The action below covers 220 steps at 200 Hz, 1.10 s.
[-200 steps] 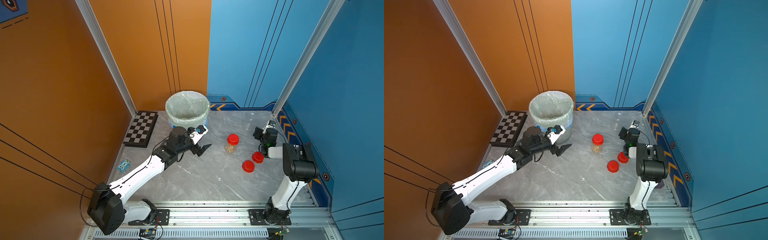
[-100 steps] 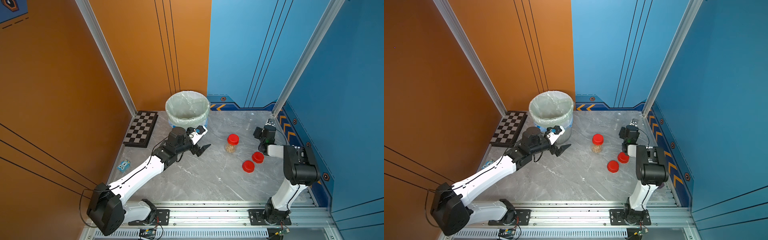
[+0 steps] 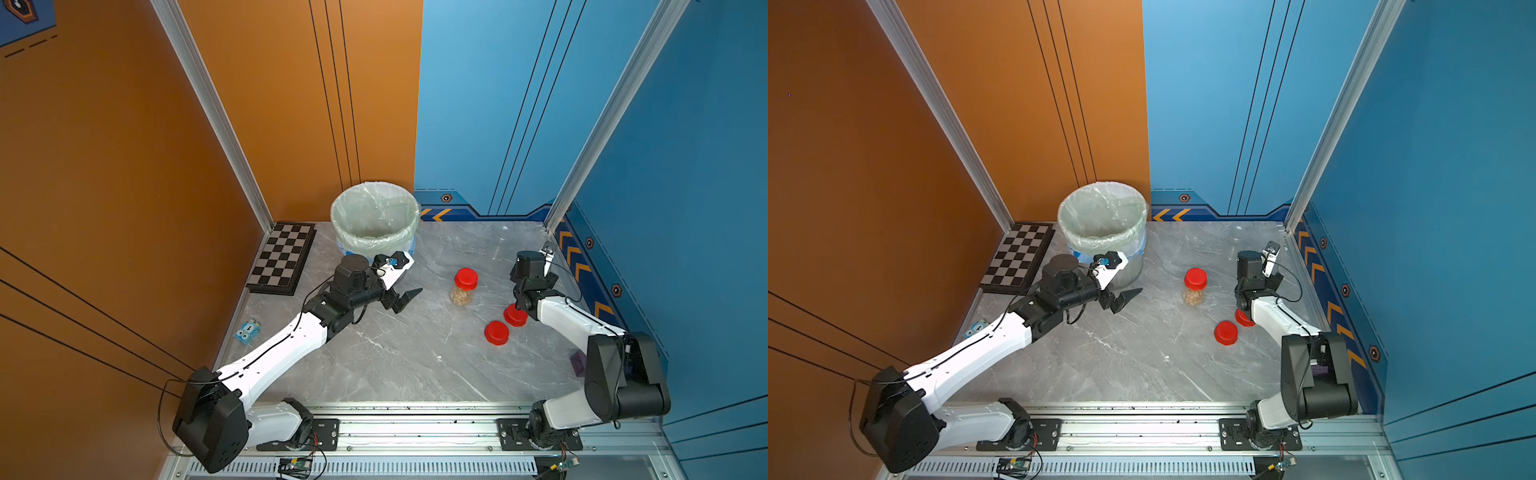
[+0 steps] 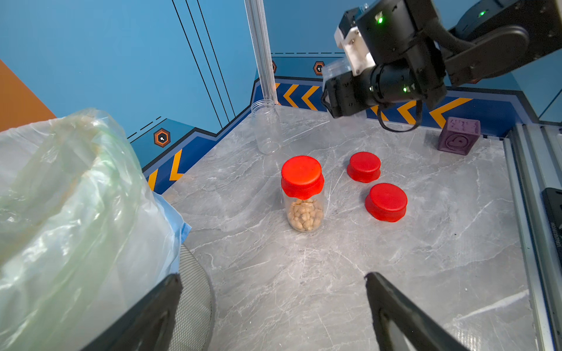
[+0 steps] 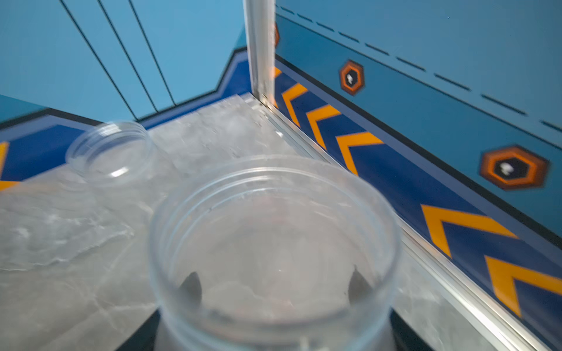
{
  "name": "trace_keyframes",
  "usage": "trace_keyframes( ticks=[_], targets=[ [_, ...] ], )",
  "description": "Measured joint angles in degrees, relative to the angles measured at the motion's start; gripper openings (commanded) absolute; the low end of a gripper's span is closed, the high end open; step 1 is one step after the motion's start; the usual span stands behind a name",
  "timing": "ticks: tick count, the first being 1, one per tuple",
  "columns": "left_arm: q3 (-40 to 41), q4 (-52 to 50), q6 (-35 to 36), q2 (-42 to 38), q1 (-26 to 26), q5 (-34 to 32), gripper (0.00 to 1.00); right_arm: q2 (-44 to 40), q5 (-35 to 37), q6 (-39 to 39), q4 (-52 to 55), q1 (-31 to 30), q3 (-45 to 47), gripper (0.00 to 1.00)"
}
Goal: Empty moldy peanuts from jars
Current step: Place the jar at the center of the board.
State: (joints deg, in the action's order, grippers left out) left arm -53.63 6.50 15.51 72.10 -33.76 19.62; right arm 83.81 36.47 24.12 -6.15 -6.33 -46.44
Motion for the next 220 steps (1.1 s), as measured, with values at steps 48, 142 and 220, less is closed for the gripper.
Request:
trace_keyframes(
  ticks=[48, 142, 220],
  targets=[
    [0.4, 0.6, -0.6, 0.0, -0.3, 1.5, 0.97, -5.0, 6.2, 12.9, 15.4, -7.6, -1.1, 0.56],
    [1.0, 1.0, -0.5, -0.4, -0.8, 3.0, 0.97, 2.3, 18.9, 25.2, 19.5, -15.8, -0.1, 0.58],
    [2.9, 1.7, -0.3, -2.4, -1.2, 2.7, 0.96, -6.6, 13.6, 20.9, 15.5, -19.4, 9.7, 0.58]
  ],
)
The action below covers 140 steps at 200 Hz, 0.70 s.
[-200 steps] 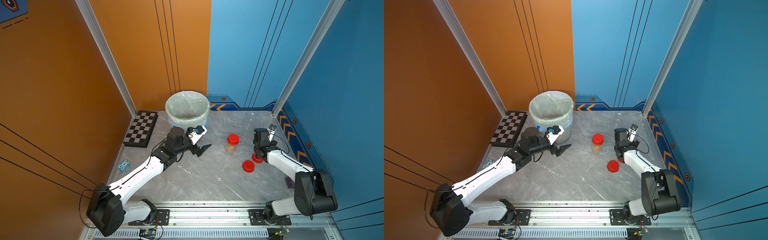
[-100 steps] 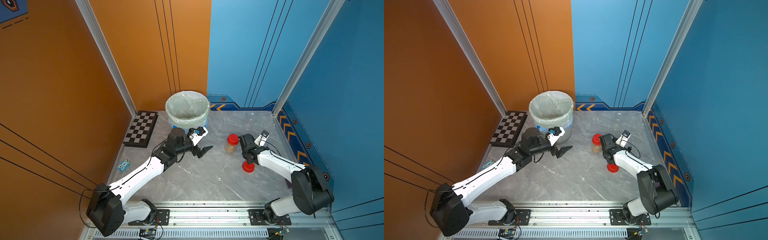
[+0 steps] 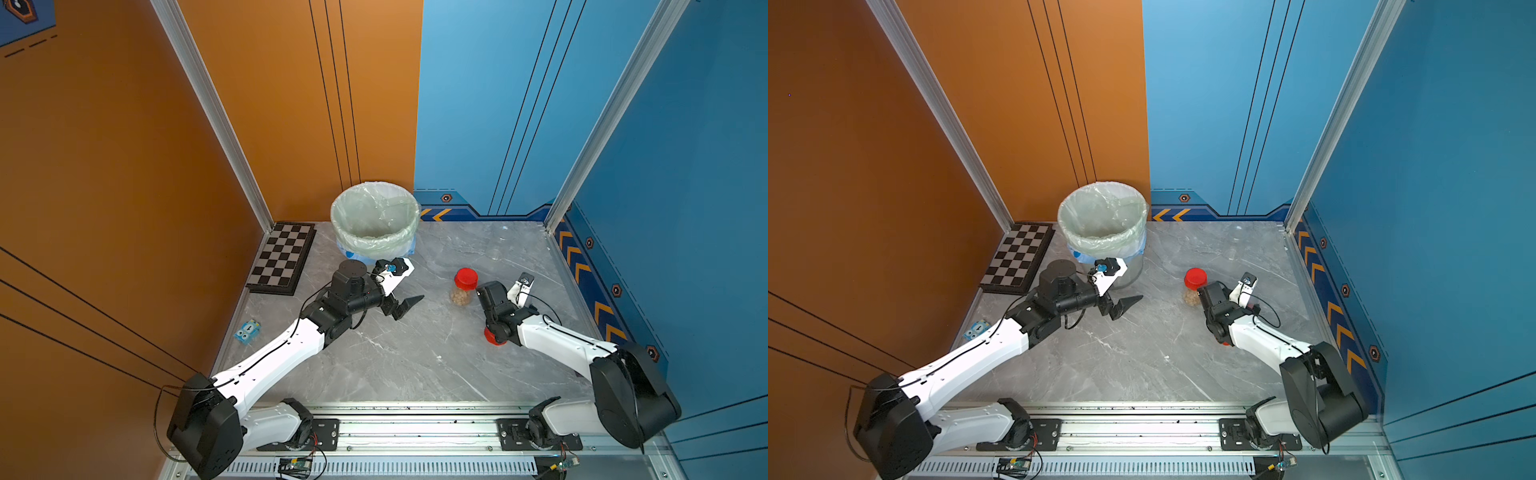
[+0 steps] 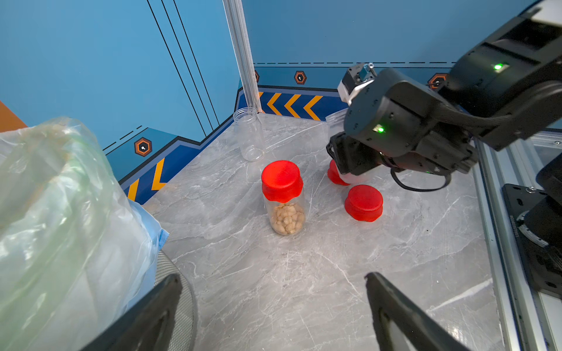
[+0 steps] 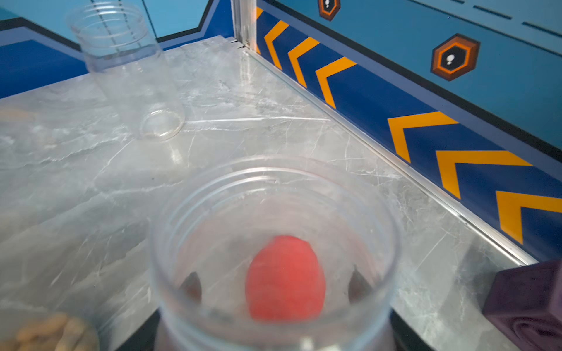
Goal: Empty moldy peanuts from jars
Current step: Place the jar at the center of the board.
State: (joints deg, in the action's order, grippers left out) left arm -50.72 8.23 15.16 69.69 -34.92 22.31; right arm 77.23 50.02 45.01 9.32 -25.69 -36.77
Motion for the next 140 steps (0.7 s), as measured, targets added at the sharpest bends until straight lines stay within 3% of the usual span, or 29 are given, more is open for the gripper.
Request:
trace_keyframes(
  ticks=[84, 140],
  targets=[
    [0.1, 1.5, -0.6, 0.0, -1.2, -1.3, 0.97, -24.2, -1.9, 2.0, 2.5, -7.6, 13.5, 0.57],
    [0.2, 1.5, -0.7, -0.4, -2.0, -2.2, 0.97, -22.8, -1.2, 6.4, 5.3, -11.4, 16.1, 0.58]
  ],
)
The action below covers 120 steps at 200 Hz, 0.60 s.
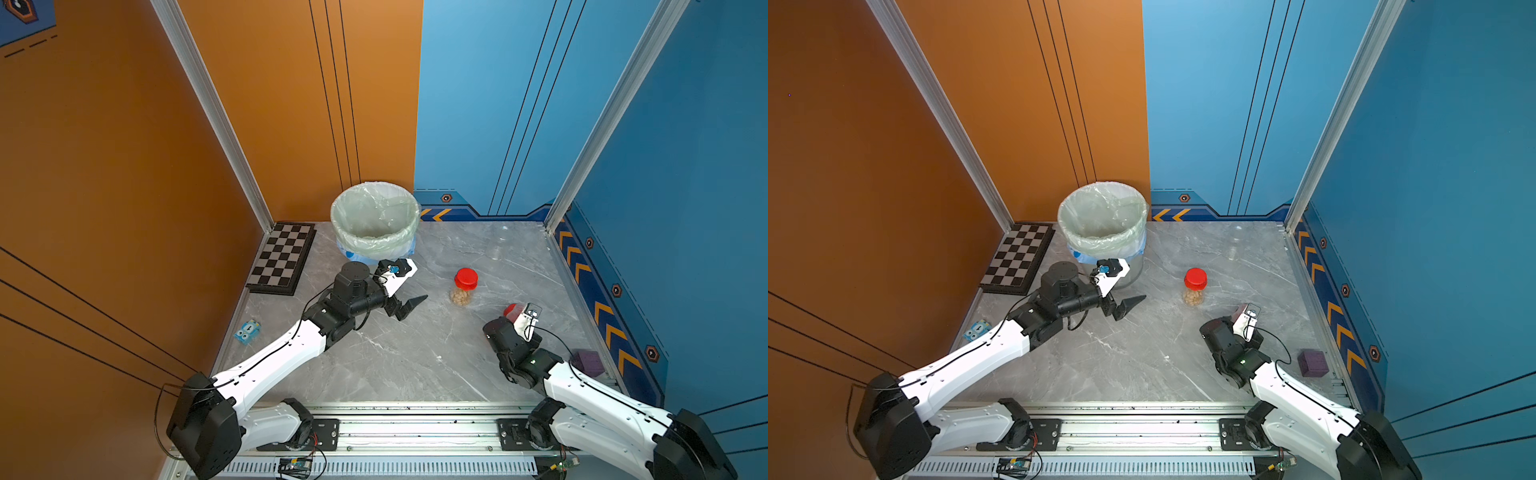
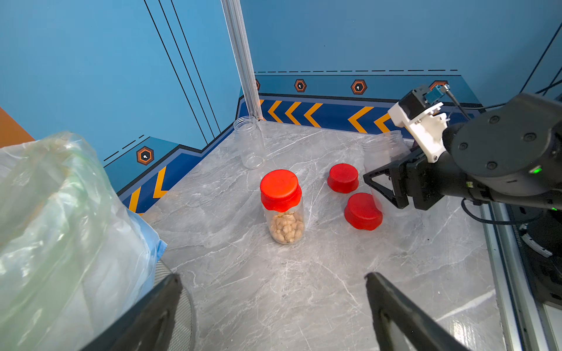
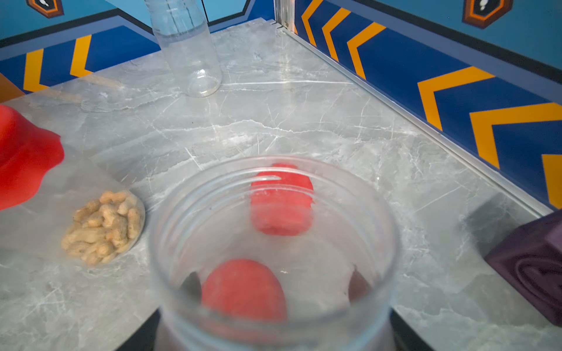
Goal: Empty moldy peanuts from jars
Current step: Place the jar at the center of the board.
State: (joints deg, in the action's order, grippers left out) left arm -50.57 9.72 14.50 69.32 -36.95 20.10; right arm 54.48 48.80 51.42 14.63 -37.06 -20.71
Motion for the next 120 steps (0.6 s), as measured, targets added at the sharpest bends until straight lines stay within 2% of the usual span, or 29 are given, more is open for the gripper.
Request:
trace_keyframes(
  ticks=[67, 120],
  targets=[
    [1.1, 0.0, 0.0, -2.4, -0.7, -1.1, 0.97, -0.4, 2.6, 6.3, 2.5, -8.2, 2.6, 0.58],
    [1.4, 0.0, 0.0, -2.7, -1.4, -1.8, 0.97, 7.8, 8.7, 8.0, 0.5, -16.0, 2.6, 0.58]
  ],
)
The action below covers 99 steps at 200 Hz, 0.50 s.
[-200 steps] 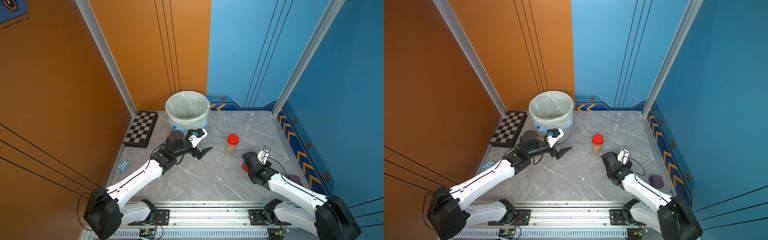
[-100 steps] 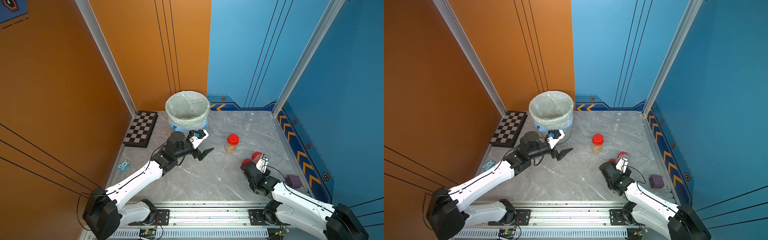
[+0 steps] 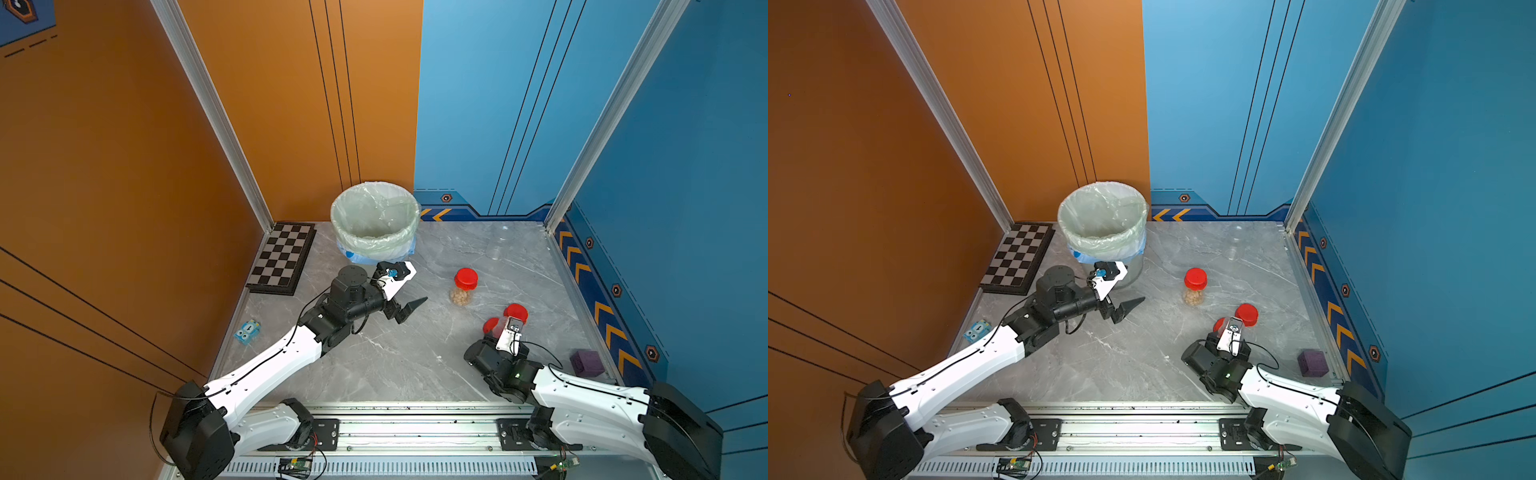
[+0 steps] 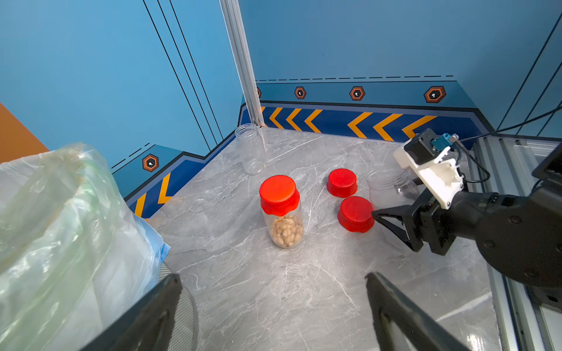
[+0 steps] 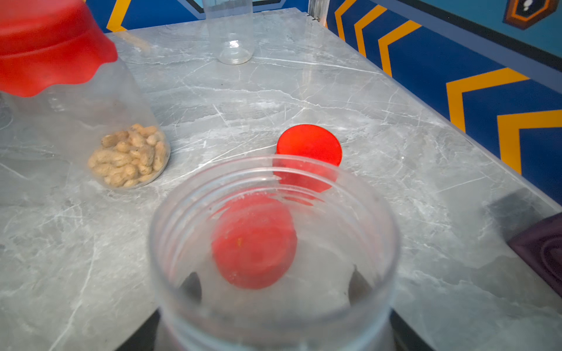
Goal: Empty moldy peanuts from jars
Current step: Place the jar at the center of the board.
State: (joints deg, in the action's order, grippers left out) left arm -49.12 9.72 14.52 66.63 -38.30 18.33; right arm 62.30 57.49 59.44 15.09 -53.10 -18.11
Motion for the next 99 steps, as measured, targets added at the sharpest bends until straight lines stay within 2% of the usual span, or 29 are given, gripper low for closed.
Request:
trace_keyframes(
  ticks=[34, 61, 99],
  targets=[
    [0.4, 0.0, 0.0, 0.0, -0.5, -0.4, 0.97, 5.6, 5.5, 0.4, -3.5, -4.3, 0.0, 0.58],
    [0.5, 0.0, 0.0, -0.1, -0.8, -1.3, 0.97, 7.0, 6.9, 0.7, -4.9, -5.6, 0.1, 0.58],
    [1.6, 0.0, 0.0, -1.8, -0.9, -2.1, 0.97, 7.5, 6.4, 5.9, 2.1, -6.1, -2.3, 0.61]
  ],
)
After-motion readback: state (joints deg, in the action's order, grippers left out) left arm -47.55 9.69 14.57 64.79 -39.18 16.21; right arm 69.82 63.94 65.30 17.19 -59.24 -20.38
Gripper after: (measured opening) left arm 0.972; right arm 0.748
